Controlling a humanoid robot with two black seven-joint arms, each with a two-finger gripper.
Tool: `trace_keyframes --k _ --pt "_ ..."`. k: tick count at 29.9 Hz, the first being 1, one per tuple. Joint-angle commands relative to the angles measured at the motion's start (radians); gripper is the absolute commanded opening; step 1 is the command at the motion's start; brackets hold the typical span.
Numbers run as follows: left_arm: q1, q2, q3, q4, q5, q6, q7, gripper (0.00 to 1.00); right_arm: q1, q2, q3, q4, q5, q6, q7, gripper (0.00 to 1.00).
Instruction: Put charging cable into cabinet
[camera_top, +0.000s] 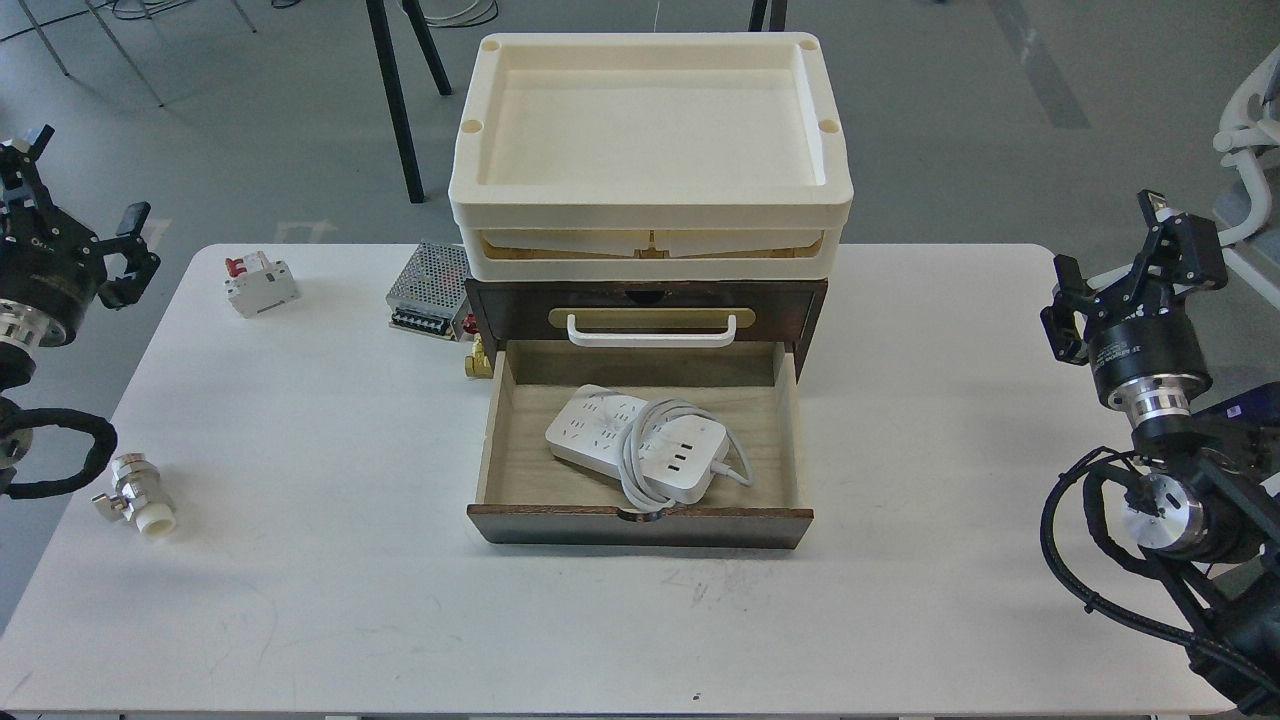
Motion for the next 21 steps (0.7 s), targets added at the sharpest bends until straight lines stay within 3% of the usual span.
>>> trace_keyframes --k 1,6,21 --pt "0.000 -0.027 0.034 0.029 0.078 0.000 0.000 1.00 0.001 -0.001 0.000 0.000 0.000 0.001 0.000 0.99" --pt "-0.003 -0.050 0.032 0.090 0.087 0.000 0.000 1.00 0.001 -0.001 -0.002 0.000 0.000 0.000 0.000 0.99" --pt "-0.003 -0.066 0.026 0.093 0.087 0.000 0.000 1.00 -0.001 0.008 0.000 0.003 0.000 -0.003 0.000 0.99"
